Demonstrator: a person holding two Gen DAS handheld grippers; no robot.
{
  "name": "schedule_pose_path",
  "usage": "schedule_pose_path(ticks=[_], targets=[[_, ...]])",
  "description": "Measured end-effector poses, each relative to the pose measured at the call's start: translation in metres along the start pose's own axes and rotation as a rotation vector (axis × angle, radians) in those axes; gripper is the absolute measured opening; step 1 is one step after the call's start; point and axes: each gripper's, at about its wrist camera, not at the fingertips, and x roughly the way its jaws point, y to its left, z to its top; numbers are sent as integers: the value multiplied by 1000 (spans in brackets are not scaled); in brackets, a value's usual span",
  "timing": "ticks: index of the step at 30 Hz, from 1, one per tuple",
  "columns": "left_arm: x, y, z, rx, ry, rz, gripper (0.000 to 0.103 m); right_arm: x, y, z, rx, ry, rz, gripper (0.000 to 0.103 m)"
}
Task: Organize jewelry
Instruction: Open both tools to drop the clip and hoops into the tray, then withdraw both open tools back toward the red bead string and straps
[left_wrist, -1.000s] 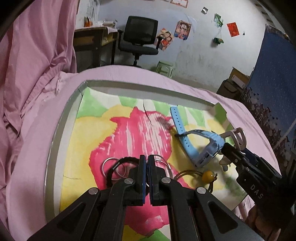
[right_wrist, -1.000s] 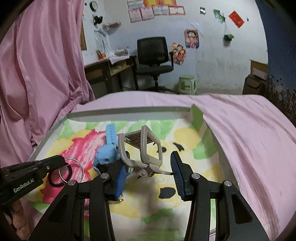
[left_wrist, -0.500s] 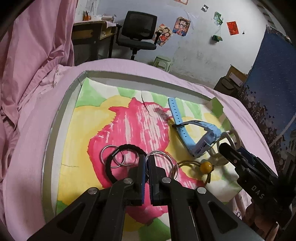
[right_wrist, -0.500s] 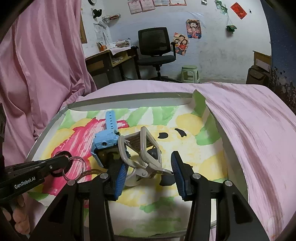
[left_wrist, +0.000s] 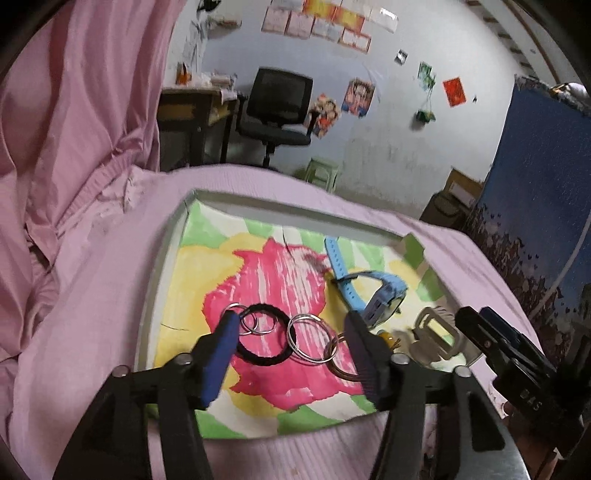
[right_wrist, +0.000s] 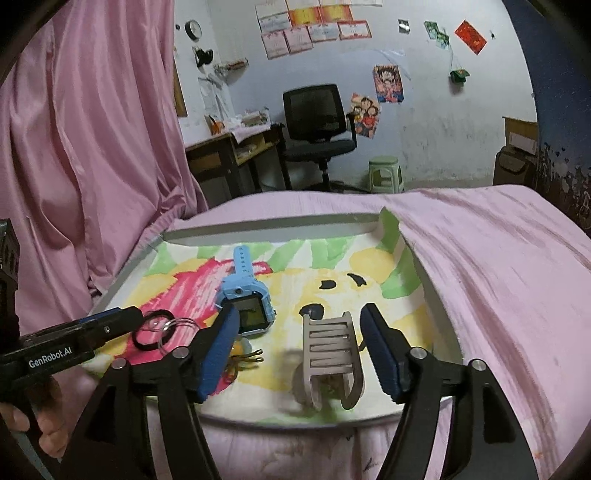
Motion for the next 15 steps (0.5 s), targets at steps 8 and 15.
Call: schedule_pose_path(ticks=[8, 15], targets=[[-41, -8, -15, 29, -128, 6, 86, -47, -1, -3, 3, -136, 8, 85], [-68, -13, -33, 27, -197, -5, 96, -86, -6, -11, -9, -216, 9, 101]])
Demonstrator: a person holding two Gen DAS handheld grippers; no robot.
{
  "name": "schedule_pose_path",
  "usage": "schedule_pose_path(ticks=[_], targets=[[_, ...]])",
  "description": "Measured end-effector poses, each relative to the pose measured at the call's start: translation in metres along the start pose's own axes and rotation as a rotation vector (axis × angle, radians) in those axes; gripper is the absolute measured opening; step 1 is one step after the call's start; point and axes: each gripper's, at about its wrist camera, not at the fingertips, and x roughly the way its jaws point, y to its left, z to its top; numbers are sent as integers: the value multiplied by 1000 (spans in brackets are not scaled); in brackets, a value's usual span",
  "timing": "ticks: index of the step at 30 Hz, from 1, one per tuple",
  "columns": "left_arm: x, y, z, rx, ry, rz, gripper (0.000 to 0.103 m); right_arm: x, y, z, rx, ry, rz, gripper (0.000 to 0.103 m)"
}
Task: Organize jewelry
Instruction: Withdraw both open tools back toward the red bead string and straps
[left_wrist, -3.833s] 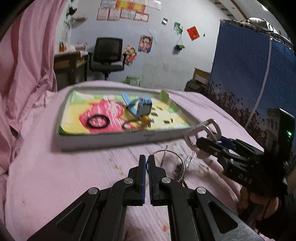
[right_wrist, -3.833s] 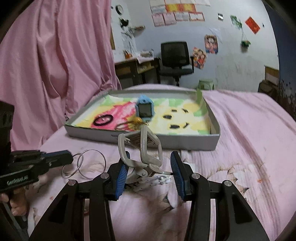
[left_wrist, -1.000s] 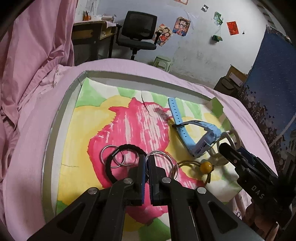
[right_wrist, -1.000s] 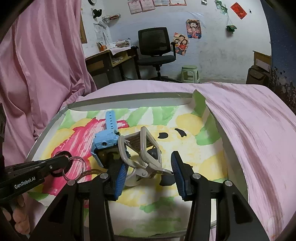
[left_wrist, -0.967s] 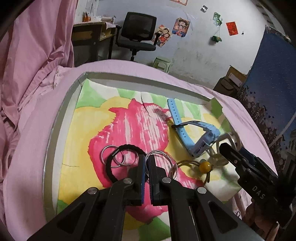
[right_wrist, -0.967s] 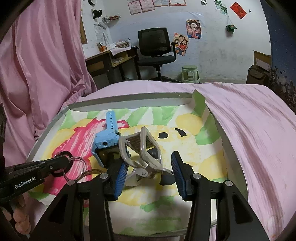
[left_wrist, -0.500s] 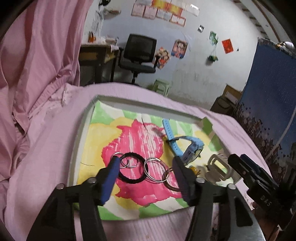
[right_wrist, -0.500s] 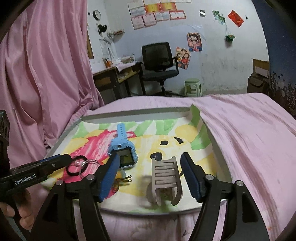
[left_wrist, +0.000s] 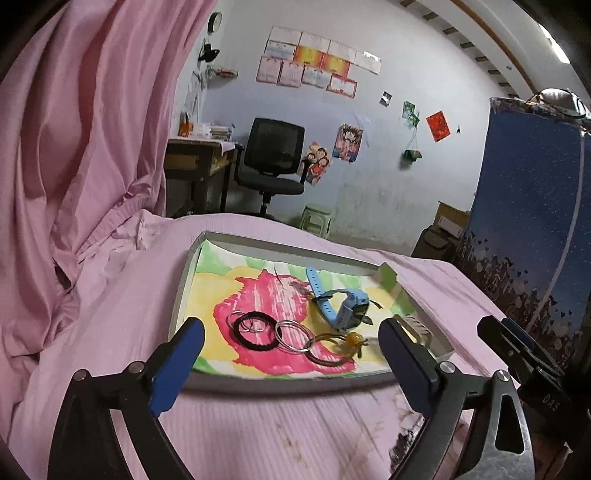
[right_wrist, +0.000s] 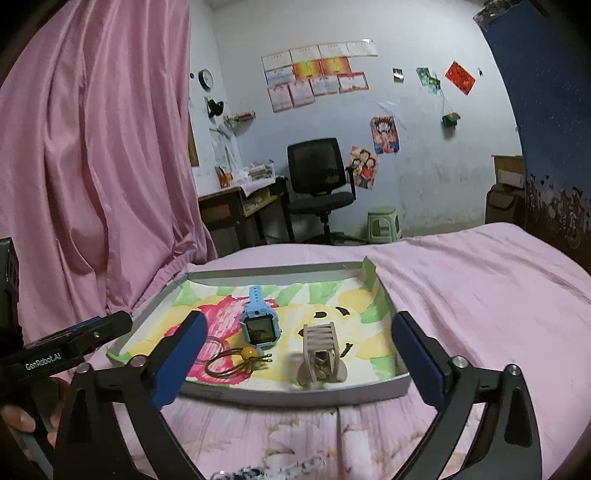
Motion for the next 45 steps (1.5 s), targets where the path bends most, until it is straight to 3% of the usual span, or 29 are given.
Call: schedule_pose_path(ticks=[13, 27, 39, 45], targets=[[-44, -14, -34, 48, -39, -33, 101, -45, -6, -13, -38, -15, -12, 102], [-61, -22, -65, 84, 23, -58, 101, -76, -12, -35, -75, 0, -12, 102], [-60, -29, -82, 108, 116, -87, 101, -73, -23, -53, -99, 131, -9, 102], [-60, -33, -89, 124, 164, -137, 101, -68, -29, -62, -91, 204, -16, 102]])
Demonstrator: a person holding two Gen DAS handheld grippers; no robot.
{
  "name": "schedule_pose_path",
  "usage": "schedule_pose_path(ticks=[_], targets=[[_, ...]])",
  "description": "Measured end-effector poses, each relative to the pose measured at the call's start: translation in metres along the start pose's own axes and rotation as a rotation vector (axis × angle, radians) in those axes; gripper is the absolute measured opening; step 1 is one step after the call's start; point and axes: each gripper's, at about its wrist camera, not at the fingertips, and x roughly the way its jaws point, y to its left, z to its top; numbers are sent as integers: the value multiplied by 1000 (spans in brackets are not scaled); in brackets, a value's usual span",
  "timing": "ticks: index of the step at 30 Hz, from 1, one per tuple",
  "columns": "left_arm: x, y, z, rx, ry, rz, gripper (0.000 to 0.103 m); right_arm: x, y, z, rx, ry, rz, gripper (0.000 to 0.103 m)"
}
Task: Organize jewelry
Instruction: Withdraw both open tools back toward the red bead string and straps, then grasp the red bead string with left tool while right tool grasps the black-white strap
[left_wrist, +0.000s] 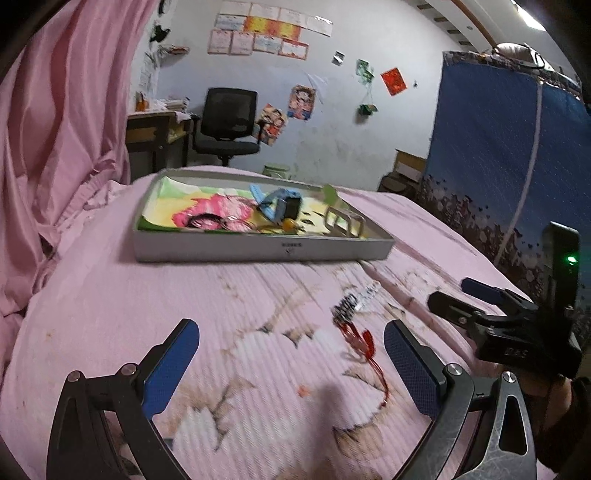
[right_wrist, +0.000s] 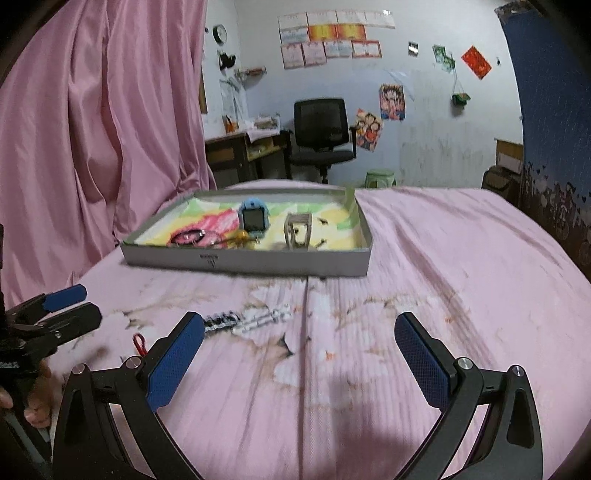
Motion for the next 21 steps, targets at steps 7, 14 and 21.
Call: schedule_pose_path(ticks=[7, 14, 21], targets=[[6, -10, -3, 33, 39, -69, 91, 10, -3, -10, -8, 90, 12, 101], [15, -14, -4, 31, 91, -133, 67, 10, 3, -12, -49, 106, 34, 92], [26, -21, -4, 45, 139, -185, 40, 14, 7, -11, -78, 137, 84, 62]])
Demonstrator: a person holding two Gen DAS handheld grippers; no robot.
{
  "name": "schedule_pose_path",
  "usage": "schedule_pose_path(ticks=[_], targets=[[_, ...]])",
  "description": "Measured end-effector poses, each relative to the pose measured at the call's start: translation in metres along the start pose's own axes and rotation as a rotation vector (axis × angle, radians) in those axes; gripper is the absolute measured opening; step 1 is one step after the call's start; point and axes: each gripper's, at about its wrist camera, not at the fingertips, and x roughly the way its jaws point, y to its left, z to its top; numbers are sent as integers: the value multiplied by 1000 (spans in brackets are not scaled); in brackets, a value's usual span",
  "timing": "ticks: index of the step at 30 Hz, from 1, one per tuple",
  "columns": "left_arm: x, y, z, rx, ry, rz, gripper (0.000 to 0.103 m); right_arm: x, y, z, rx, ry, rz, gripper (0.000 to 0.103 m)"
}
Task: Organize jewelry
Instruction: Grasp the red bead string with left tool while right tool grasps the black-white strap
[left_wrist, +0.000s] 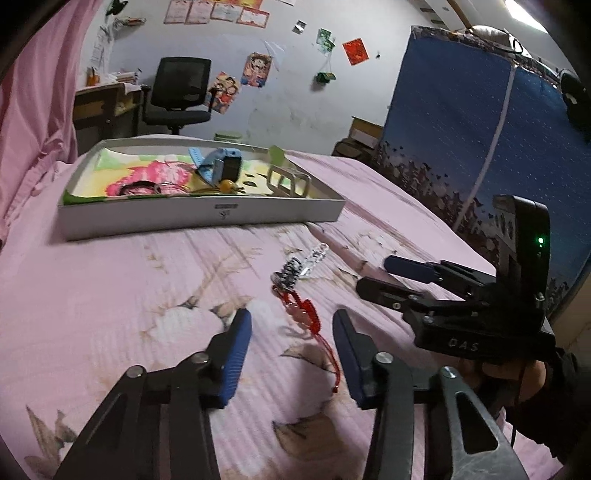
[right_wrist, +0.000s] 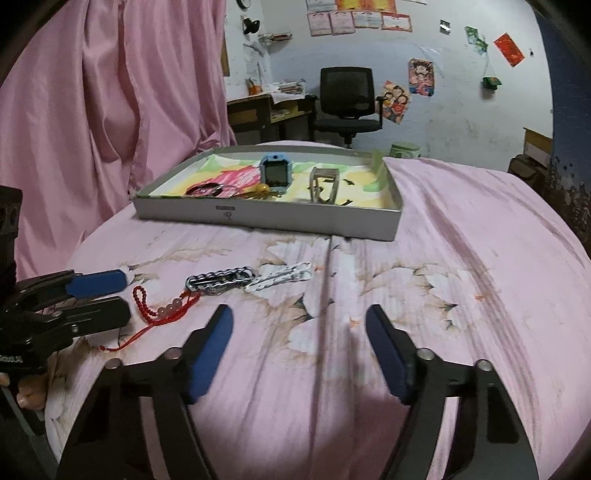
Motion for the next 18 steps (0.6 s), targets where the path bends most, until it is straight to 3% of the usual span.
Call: schedule_pose_path(ticks=[3, 9, 18], targets=[[5, -2, 1, 8, 21, -8, 31, 4, 3, 0, -20, 15, 22, 56], [12, -3, 2, 3, 52, 15, 13, 18, 6, 4, -25, 69, 59, 51], [11, 0, 3, -6, 52, 41, 6, 42, 5, 13, 15, 129, 83, 48]])
